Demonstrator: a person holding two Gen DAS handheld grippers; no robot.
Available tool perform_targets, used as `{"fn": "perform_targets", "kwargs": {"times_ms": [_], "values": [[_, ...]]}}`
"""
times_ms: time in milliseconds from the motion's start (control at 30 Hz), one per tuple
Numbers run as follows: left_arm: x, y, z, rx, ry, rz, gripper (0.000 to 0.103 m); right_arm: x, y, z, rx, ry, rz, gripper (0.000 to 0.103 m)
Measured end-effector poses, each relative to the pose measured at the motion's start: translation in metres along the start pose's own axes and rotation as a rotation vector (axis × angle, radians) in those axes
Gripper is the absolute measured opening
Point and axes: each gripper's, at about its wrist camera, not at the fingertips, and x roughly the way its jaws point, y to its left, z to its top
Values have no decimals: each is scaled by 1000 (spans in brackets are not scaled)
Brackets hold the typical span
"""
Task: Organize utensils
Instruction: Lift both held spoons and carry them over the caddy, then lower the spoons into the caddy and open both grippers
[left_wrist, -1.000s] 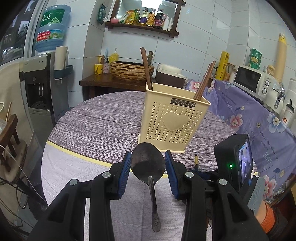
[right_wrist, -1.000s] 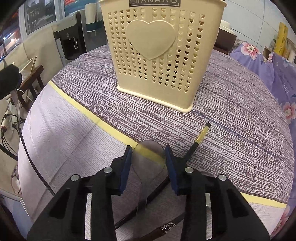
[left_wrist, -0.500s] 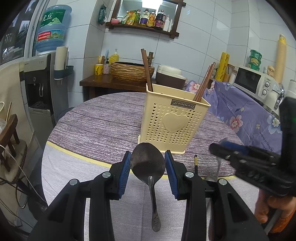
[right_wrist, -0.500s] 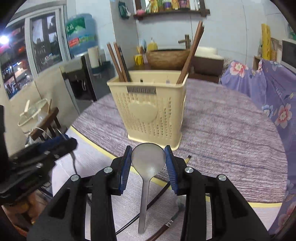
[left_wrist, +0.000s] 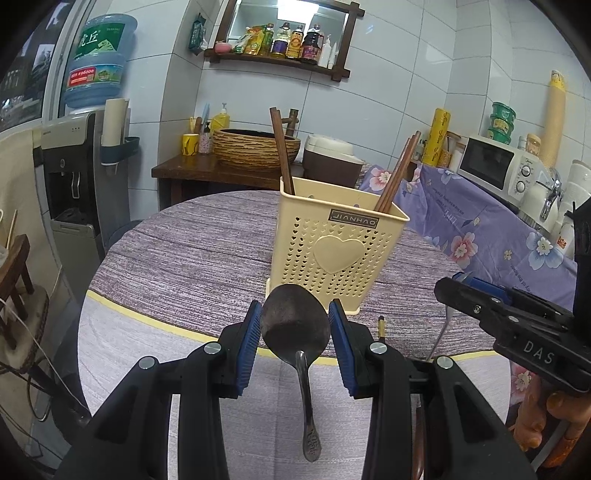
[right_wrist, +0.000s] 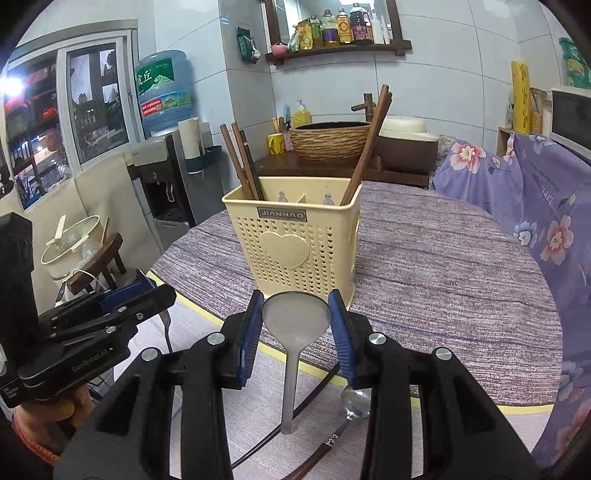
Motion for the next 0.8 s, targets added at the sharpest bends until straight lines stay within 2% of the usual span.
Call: {"fn": "perform_targets", "kwargs": {"times_ms": [267, 367, 533, 600, 667, 800], "values": [[-5, 0, 32, -7, -34, -73, 37, -14, 4, 35, -29, -65, 14, 37], [-12, -1, 67, -2, -107, -90, 37, -20, 4, 70, -32, -130, 17, 37], [-25, -9, 142, -16, -297, -113, 37, -33, 7, 143, -55, -285, -27, 37], [-21, -13, 161, -12, -358, -82, 37, -34, 6, 165, -49, -332, -51, 37], [-12, -15, 172, -25, -398, -76, 37, -25, 4, 182, -41, -343, -70, 37], [16, -19, 170, -8, -387, -31, 37, -1, -2, 178, -28, -322, -109, 37]]}}
